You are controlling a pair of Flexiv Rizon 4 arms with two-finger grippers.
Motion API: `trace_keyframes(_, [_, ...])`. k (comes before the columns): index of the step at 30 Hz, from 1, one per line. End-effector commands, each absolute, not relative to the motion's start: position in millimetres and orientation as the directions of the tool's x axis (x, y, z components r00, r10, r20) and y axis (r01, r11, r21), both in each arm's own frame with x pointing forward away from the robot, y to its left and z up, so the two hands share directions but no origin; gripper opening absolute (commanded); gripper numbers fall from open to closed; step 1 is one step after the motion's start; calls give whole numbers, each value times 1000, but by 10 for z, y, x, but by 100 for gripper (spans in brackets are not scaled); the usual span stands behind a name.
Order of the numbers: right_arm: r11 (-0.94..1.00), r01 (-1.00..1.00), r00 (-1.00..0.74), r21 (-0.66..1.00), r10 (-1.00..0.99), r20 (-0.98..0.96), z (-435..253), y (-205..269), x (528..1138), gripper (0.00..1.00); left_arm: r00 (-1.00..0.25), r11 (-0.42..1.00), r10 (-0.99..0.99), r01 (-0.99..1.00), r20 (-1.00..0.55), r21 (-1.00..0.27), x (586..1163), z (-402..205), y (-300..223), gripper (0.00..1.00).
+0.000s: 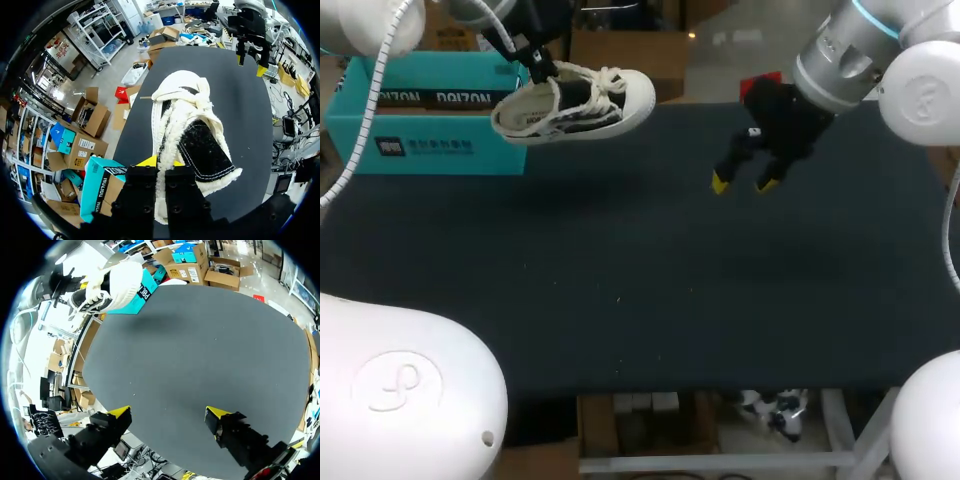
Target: Open the shoe tongue, take the insole out of the shoe, put the insole back into the shoe, and pack the shoe into the shoebox
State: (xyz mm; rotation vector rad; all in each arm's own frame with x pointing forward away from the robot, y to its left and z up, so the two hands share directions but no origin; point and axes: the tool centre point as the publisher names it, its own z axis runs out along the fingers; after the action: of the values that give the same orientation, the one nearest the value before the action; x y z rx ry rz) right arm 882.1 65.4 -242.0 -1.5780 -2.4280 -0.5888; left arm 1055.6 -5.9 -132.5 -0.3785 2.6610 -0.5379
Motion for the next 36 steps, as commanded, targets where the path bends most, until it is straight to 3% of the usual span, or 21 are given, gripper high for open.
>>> trace_keyframes(1, [355, 907, -416, 225, 835, 360, -2419, 659, 8818, 100, -881, 879, -324, -146, -344, -454, 10557, -1199, 377, 0])
trace_keyframes(10, [355, 907, -416, 225, 835, 360, -2419, 659, 8818, 100, -875, 878, -306, -107, -375, -467, 11065, -981, 1183, 0])
trace_keyframes(20, [601, 697, -666, 391, 745, 41, -2315, 925, 8950, 100, -888, 874, -312, -130, -337, -468, 11834, -1114, 1886, 0])
trace_keyframes(28, [718, 535, -765, 445, 636, -106, -2333, 951, 8981, 100, -907, 877, -301, -142, -295, -459, 12350, -1345, 2137, 0])
trace_keyframes(36, [718, 535, -765, 445, 636, -106, -2333, 951, 8981, 100, -915, 888, -287, -143, -283, -437, 12539, -1503, 2383, 0])
